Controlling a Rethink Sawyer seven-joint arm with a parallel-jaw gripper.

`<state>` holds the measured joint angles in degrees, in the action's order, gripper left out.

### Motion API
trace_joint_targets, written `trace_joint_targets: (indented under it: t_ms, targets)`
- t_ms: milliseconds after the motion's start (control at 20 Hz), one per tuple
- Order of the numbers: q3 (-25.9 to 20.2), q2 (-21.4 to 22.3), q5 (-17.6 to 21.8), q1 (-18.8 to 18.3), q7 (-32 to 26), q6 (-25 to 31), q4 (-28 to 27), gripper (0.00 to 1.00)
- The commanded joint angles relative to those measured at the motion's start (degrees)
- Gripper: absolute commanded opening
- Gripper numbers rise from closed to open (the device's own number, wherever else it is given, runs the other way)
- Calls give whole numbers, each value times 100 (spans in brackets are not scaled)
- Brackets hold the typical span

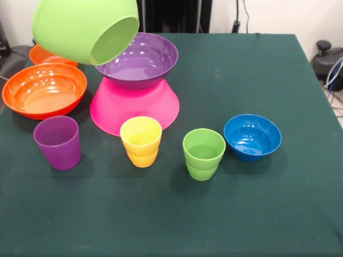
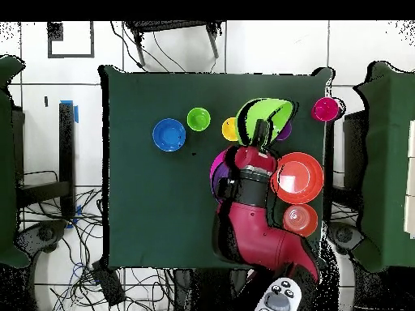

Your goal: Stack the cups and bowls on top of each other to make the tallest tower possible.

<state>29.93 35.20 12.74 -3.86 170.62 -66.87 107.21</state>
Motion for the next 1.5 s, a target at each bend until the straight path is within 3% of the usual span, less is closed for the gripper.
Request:
trace_joint_targets:
  t_ms: [50,600,1200,1500]
  targets:
    - [-802,-270,199,13,575,31,274,0]
    - [-1316,-469,770,-321,957,-242,311,0]
    - [-1788,-177,1651,-765,1234,-79,472,0]
    - [-1855,107,1820,-911,1144,68,642,0]
